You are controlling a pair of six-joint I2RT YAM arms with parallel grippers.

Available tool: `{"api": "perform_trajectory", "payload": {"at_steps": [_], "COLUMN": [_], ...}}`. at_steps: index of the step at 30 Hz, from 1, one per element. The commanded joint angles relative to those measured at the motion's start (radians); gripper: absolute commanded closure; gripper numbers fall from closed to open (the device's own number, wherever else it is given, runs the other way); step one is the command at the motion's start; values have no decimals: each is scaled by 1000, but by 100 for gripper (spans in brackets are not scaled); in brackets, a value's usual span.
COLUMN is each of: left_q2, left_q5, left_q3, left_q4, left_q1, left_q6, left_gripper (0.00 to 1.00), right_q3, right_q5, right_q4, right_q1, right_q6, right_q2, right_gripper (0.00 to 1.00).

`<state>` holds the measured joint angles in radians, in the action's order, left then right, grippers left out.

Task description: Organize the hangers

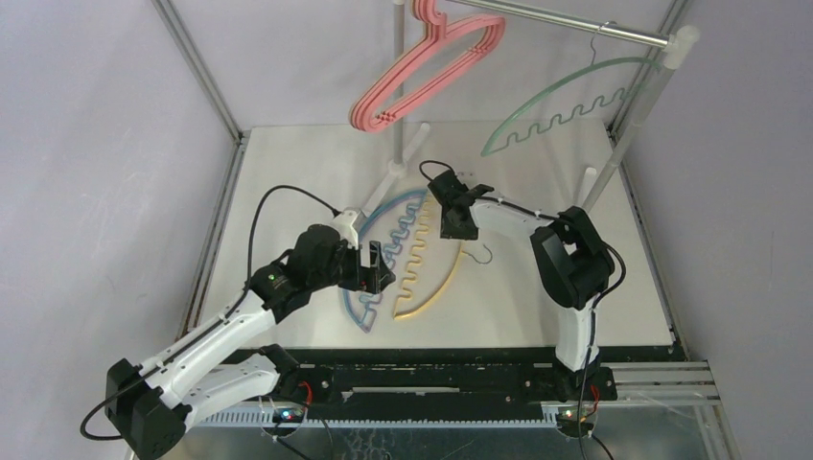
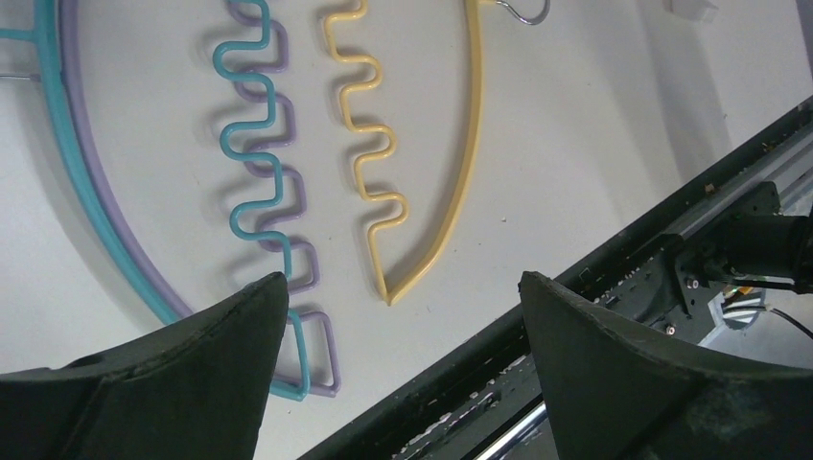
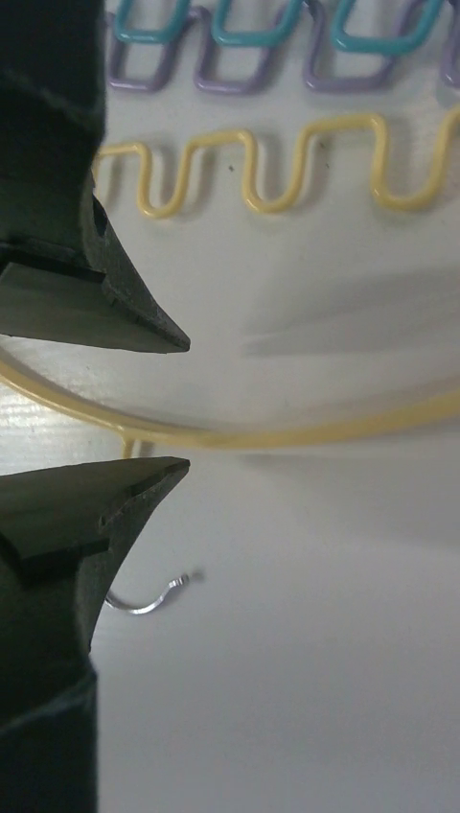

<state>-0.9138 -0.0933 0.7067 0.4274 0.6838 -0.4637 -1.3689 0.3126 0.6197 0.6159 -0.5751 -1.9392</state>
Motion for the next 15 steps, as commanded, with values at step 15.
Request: {"api": "perform_trajectory", "payload": {"at_steps": [15], "left_q2": [-14], "left_q5": [63], "left_q3": [71], "left_q4": [18], "left_q1": [61], "left_q6": [50], "left_gripper": [8], "right_q3": [55], "right_q5": [-140], "right_q4": [-44], "right_q1": [-68], "right_q6": [94], "right_q2": [-97], "right_gripper": [80]}}
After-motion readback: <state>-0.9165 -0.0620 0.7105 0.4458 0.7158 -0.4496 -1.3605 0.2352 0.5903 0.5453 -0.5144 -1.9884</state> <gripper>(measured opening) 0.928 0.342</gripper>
